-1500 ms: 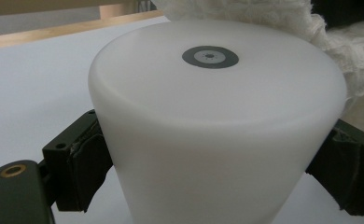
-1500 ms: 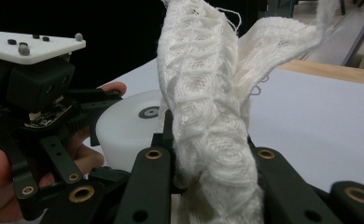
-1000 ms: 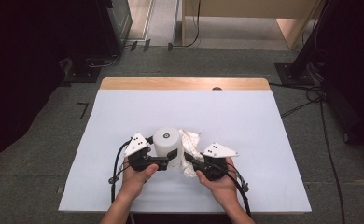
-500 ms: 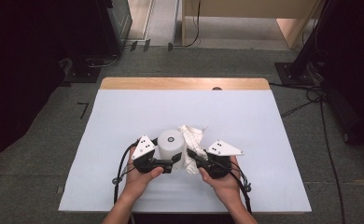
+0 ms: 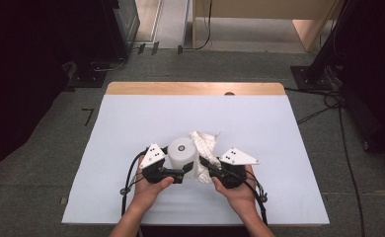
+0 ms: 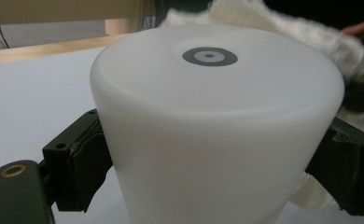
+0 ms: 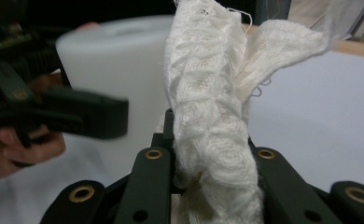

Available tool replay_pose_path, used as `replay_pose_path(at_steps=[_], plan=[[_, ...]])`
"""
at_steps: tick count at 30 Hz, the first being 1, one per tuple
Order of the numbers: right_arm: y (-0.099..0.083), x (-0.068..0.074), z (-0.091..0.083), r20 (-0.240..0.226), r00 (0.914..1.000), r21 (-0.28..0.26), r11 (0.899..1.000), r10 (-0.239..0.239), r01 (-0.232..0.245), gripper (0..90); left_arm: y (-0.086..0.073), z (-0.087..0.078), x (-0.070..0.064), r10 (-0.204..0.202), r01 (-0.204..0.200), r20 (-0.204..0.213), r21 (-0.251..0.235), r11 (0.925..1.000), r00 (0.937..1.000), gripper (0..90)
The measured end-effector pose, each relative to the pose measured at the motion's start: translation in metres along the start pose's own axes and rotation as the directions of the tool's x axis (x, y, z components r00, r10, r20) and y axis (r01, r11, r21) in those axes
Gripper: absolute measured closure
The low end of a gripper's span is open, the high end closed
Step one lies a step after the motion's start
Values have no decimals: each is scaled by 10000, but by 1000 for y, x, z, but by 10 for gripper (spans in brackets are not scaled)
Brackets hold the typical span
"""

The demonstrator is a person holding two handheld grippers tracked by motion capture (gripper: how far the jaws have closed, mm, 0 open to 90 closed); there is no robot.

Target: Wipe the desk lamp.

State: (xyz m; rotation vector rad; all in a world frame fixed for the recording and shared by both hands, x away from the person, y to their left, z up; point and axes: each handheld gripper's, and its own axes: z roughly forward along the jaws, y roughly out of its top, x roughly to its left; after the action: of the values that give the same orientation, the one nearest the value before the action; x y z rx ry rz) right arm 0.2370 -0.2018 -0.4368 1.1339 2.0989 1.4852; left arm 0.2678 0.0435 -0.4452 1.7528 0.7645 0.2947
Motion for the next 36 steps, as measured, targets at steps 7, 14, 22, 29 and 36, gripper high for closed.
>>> replay_pose_path(at_steps=[7,14,22,29,36], plan=[[-18,1,20,-258,9992,938,9952,299,-274,767,4,-8,7,-171,167,-138,-260,9995,9998,87],[-12,-2,14,-216,9989,609,9973,414,-400,767,-2,-1,2,210,-209,-132,105,9997,9997,88],[12,-6,-12,-80,9996,-734,9969,270,-275,767,-11,12,-7,1064,-1020,-662,677,9925,9921,87],[5,-16,-10,145,9985,-493,9975,519,-511,767,-18,10,0,1207,-1163,-734,624,9913,9900,85],[3,-19,-10,204,9983,-416,9977,540,-531,767,-22,7,-8,1074,-992,-1349,665,9928,9850,9]])
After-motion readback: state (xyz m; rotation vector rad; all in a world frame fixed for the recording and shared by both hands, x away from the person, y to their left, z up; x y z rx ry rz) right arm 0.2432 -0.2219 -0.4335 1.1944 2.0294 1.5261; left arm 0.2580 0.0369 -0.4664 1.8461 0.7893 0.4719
